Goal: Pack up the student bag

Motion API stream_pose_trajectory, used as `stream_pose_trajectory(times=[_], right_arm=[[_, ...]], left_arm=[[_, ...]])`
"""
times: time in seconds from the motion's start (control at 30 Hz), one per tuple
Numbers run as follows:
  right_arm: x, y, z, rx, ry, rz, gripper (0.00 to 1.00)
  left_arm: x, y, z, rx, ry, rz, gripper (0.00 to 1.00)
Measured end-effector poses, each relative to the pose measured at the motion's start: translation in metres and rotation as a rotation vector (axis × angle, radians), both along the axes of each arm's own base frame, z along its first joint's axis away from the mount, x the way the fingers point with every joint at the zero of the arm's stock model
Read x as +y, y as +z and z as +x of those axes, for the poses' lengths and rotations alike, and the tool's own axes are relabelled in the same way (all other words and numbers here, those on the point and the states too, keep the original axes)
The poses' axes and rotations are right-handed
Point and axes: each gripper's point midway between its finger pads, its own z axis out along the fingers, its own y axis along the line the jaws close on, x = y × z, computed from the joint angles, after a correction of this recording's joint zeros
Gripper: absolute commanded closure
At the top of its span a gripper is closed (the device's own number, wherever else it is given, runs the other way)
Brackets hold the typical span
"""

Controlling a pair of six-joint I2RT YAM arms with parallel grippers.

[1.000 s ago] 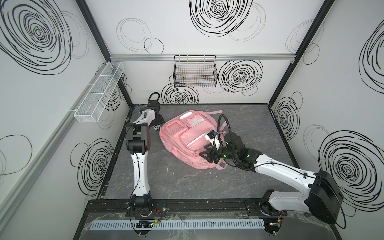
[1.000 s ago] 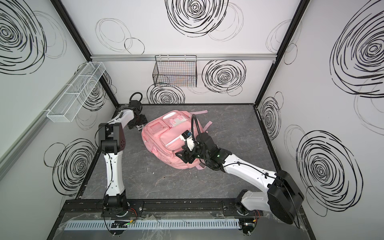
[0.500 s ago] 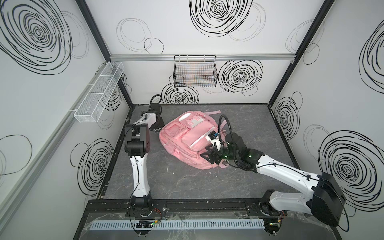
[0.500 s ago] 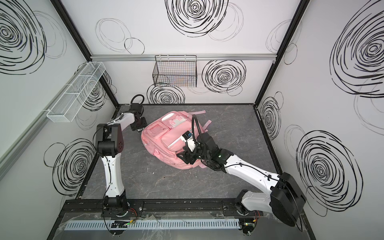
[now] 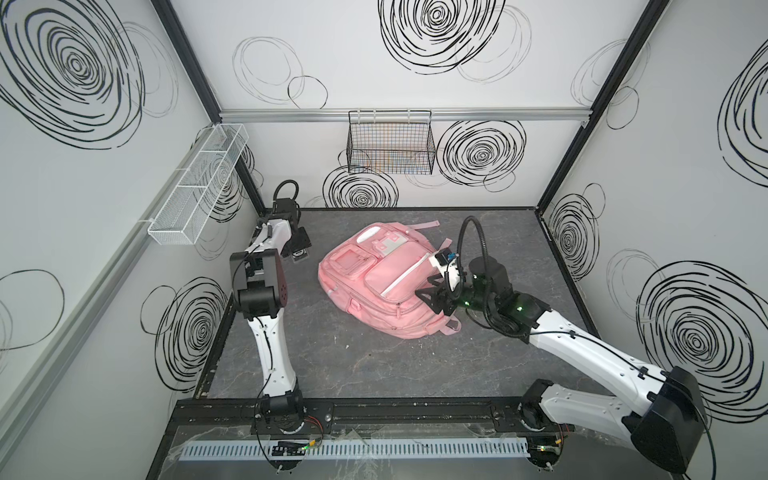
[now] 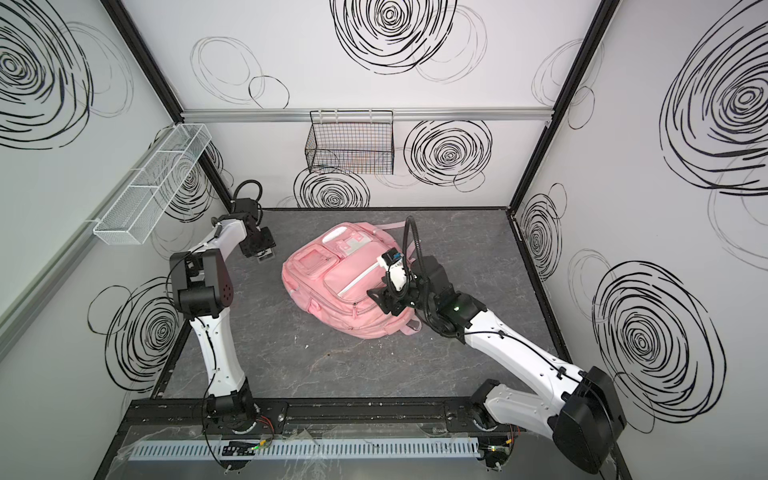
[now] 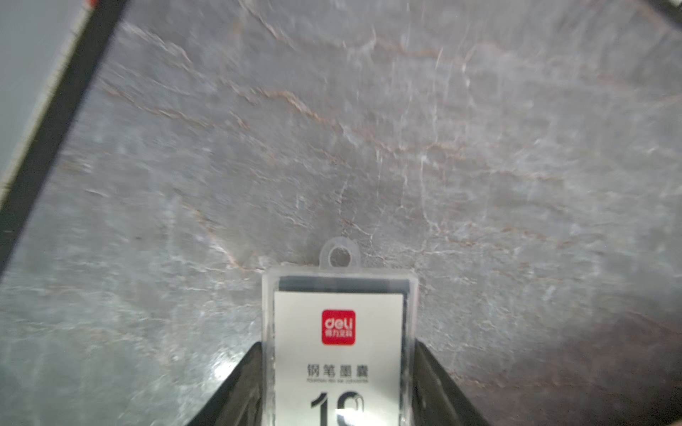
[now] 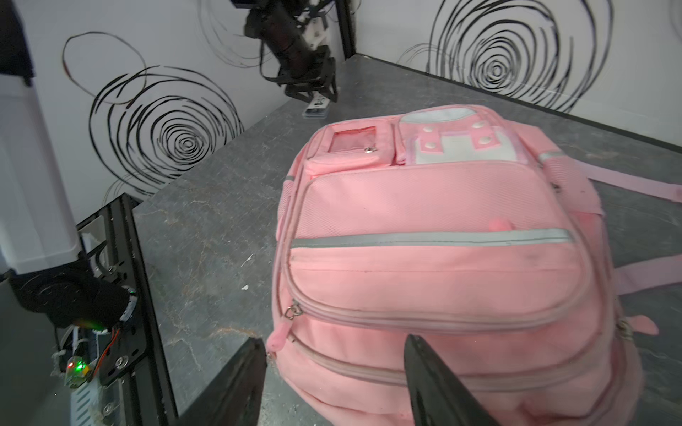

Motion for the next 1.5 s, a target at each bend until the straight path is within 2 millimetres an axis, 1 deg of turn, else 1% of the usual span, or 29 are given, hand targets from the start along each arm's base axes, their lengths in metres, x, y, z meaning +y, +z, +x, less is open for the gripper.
stream_pose_trajectory(times=[0.07, 0.13, 0.17, 0.23, 0.27, 0.3, 0.33, 0.4, 0.43, 0.47, 0.5, 0.53, 0.57, 0.6, 0.63, 0.7, 0.73, 0.77, 0.8, 0.83, 0.87, 0.97, 1.0, 1.1, 1.17, 1.27, 1.37, 1.5], right_arm=[[-0.018, -0.002, 0.014, 0.022, -0.066, 0.006, 0.36], [-0.038, -0.004, 0.027, 0.047, -0.138, 0.014, 0.36], [-0.043, -0.004, 0.029, 0.057, -0.16, 0.021, 0.36], [-0.058, 0.0, 0.037, 0.079, -0.212, 0.057, 0.36], [-0.063, 0.002, 0.04, 0.087, -0.23, 0.077, 0.37], [-0.07, 0.003, 0.045, 0.101, -0.251, 0.105, 0.37], [-0.077, 0.003, 0.051, 0.121, -0.278, 0.141, 0.38], [-0.086, 0.001, 0.062, 0.163, -0.311, 0.2, 0.4], [-0.087, -0.003, 0.068, 0.197, -0.32, 0.237, 0.42], [-0.086, -0.006, 0.072, 0.223, -0.316, 0.259, 0.42], [-0.084, -0.012, 0.077, 0.271, -0.314, 0.279, 0.42], [-0.085, -0.018, 0.081, 0.316, -0.317, 0.291, 0.42], [-0.086, -0.021, 0.084, 0.349, -0.318, 0.299, 0.42], [-0.091, -0.023, 0.089, 0.382, -0.332, 0.312, 0.42], [-0.099, -0.023, 0.091, 0.396, -0.348, 0.325, 0.42], [-0.12, -0.02, 0.09, 0.4, -0.387, 0.357, 0.41], [-0.129, -0.018, 0.085, 0.396, -0.4, 0.376, 0.41], [-0.138, -0.014, 0.075, 0.382, -0.404, 0.405, 0.39], [-0.144, -0.01, 0.062, 0.359, -0.403, 0.436, 0.39], [-0.144, -0.006, 0.051, 0.343, -0.388, 0.463, 0.39], [-0.138, 0.0, 0.034, 0.321, -0.348, 0.498, 0.39], [-0.105, 0.013, -0.007, 0.277, -0.2, 0.569, 0.39], [-0.094, 0.015, -0.02, 0.27, -0.155, 0.584, 0.37], [-0.071, 0.025, -0.047, 0.214, -0.076, 0.619, 0.34], [-0.065, 0.035, -0.056, 0.171, -0.058, 0.648, 0.36], [-0.067, 0.051, -0.054, 0.13, -0.081, 0.701, 0.42], [-0.062, 0.051, -0.049, 0.127, -0.109, 0.7, 0.43], [-0.043, 0.049, -0.051, 0.074, -0.109, 0.646, 0.42]], left_arm=[[-0.008, 0.033, -0.001, -0.053, -0.017, 0.009, 0.58], [-0.028, 0.077, -0.001, -0.133, -0.06, 0.026, 0.58], [-0.04, 0.094, -0.002, -0.166, -0.084, 0.032, 0.58], [-0.081, 0.139, -0.008, -0.257, -0.167, 0.038, 0.58], [-0.1, 0.155, -0.013, -0.289, -0.204, 0.039, 0.58], [-0.126, 0.173, -0.021, -0.326, -0.257, 0.038, 0.58], [-0.154, 0.188, -0.031, -0.36, -0.316, 0.035, 0.58], [-0.207, 0.208, -0.052, -0.403, -0.431, 0.021, 0.58], [-0.235, 0.215, -0.065, -0.415, -0.496, 0.013, 0.58], [-0.256, 0.217, -0.074, -0.42, -0.544, 0.008, 0.58], [-0.285, 0.219, -0.089, -0.42, -0.614, 0.003, 0.58], [-0.308, 0.218, -0.101, -0.418, -0.673, -0.001, 0.58], [-0.328, 0.216, -0.113, -0.411, -0.723, -0.003, 0.58], [-0.348, 0.211, -0.126, -0.393, -0.777, -0.002, 0.58], [-0.367, 0.205, -0.14, -0.374, -0.829, -0.002, 0.58], [-0.399, 0.192, -0.164, -0.334, -0.922, -0.005, 0.58], [-0.41, 0.186, -0.172, -0.32, -0.952, -0.007, 0.58], [-0.422, 0.178, -0.182, -0.298, -0.988, -0.012, 0.58], [-0.43, 0.171, -0.189, -0.279, -1.012, -0.018, 0.58], [-0.434, 0.164, -0.195, -0.262, -1.025, -0.03, 0.58], [-0.437, 0.158, -0.199, -0.244, -1.031, -0.045, 0.58], [-0.439, 0.148, -0.202, -0.22, -1.004, -0.09, 0.58], [-0.439, 0.146, -0.2, -0.22, -0.984, -0.109, 0.58], [-0.443, 0.148, -0.197, -0.237, -0.932, -0.182, 0.58], [-0.446, 0.154, -0.196, -0.254, -0.908, -0.223, 0.58], [-0.451, 0.171, -0.197, -0.294, -0.881, -0.285, 0.57], [-0.452, 0.188, -0.2, -0.342, -0.841, -0.367, 0.58], [-0.445, 0.2, -0.207, -0.371, -0.771, -0.461, 0.58]])
